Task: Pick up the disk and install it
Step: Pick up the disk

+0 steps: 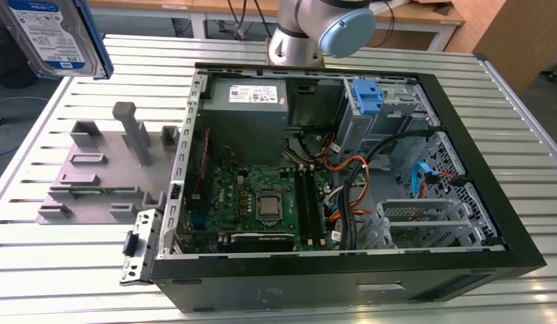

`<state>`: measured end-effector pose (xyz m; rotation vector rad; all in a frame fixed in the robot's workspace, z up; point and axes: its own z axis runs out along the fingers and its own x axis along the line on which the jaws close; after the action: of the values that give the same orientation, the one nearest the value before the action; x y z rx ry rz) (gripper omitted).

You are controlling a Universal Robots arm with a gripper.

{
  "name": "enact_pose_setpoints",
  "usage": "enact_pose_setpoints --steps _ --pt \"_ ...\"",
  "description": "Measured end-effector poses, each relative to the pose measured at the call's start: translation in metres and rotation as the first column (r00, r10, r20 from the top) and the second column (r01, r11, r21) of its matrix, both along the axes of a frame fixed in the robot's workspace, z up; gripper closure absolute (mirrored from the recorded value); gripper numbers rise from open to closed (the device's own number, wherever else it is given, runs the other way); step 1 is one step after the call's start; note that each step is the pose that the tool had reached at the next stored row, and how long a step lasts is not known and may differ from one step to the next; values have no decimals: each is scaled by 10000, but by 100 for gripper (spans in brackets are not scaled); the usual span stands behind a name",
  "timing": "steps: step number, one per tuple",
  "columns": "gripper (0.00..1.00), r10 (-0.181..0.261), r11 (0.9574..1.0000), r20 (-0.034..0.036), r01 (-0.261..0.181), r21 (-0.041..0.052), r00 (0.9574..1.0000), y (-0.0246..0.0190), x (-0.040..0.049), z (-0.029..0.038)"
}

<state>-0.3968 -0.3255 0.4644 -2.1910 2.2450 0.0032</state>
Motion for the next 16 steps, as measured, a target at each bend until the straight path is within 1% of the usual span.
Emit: enact_pose_setpoints --steps 5,16 --pt "65 0 10000 -2 0 -1 10000 0 0 11" --pt "65 0 10000 0 0 0 10000 0 0 93"
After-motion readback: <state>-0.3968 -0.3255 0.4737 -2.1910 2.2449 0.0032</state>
